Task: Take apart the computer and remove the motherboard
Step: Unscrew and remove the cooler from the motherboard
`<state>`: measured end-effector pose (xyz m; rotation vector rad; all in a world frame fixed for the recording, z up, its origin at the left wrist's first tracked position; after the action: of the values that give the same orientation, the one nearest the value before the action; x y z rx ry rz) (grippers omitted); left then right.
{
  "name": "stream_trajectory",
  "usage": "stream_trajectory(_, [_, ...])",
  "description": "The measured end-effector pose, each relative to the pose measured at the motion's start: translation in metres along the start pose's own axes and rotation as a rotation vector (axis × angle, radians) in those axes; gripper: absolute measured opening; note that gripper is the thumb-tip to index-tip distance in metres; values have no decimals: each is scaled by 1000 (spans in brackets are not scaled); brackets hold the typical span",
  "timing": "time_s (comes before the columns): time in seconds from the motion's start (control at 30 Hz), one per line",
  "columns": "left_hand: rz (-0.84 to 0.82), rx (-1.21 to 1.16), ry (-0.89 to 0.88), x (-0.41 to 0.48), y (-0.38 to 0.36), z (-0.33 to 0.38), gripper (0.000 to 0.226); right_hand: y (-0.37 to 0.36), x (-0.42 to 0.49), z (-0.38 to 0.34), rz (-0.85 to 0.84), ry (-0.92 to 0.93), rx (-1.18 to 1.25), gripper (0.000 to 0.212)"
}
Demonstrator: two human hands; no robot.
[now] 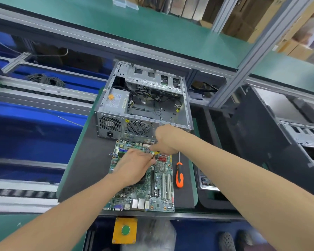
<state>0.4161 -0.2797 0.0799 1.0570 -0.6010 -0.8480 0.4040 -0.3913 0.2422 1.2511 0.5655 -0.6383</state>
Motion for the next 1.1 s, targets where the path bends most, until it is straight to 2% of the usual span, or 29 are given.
stream_trajectory(0.2, [-59,28,18,0,0,1,41,-11,2,7,63,90,-55,48])
stream_trajectory(0.3, [-113,32,39,0,-2,0,49,-13,2,-1,126,190,-120,17])
stream_trajectory(0.33, [-125,22,43,1,-2,0,47,-14,0,-3,146,229,-157,15])
stream_trajectory(0.53, [-92,-88,77,-5,4,1,35,-9,-7,-17,246,533,-595,14])
stream_trajectory(0.6, [-115,-245,128,-8,5,0,33,-6,-6,-18,270,612,-652,15])
stream_trajectory(0.67, [-149,-333,160,-10,6,0,44,-4,-4,-17,279,641,-646,16])
stream_trajectory(0.73, [-156,-295,164,-9,9,2,65,-5,-2,-14,286,623,-572,20])
stream_trajectory(0.8, [-146,-258,148,-6,10,3,74,-7,-3,-10,290,561,-419,21])
stream_trajectory(0.83, [-143,-260,140,-5,10,2,71,-8,-4,-8,289,515,-329,23])
stream_trajectory(0.9, [-134,-269,130,-4,8,1,50,-7,-10,-4,249,392,-130,29])
stream_trajectory(0.93, [-124,-268,124,-4,7,1,39,-5,-12,-2,194,315,16,34])
stream_trajectory(1.0, [-113,-242,117,-3,6,1,34,-2,-15,-1,53,154,306,46])
stream_trajectory(1.03, [-114,-227,118,-3,6,0,36,-1,-17,-4,1,87,333,49])
stream_trajectory(1.1, [-92,-213,117,-2,6,0,39,4,-20,-13,-65,38,176,50])
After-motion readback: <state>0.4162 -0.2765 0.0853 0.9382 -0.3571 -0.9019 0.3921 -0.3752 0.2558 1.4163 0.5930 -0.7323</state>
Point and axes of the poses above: each hand's wrist, its own x-axis towards the middle knuckle, its own y-axis out of the back of the hand, z = x × y, the point moved 2 cm from there along x, towards the middle knuckle, and after that the axes turned 10 degrees about -z, right-handed, at the moved point
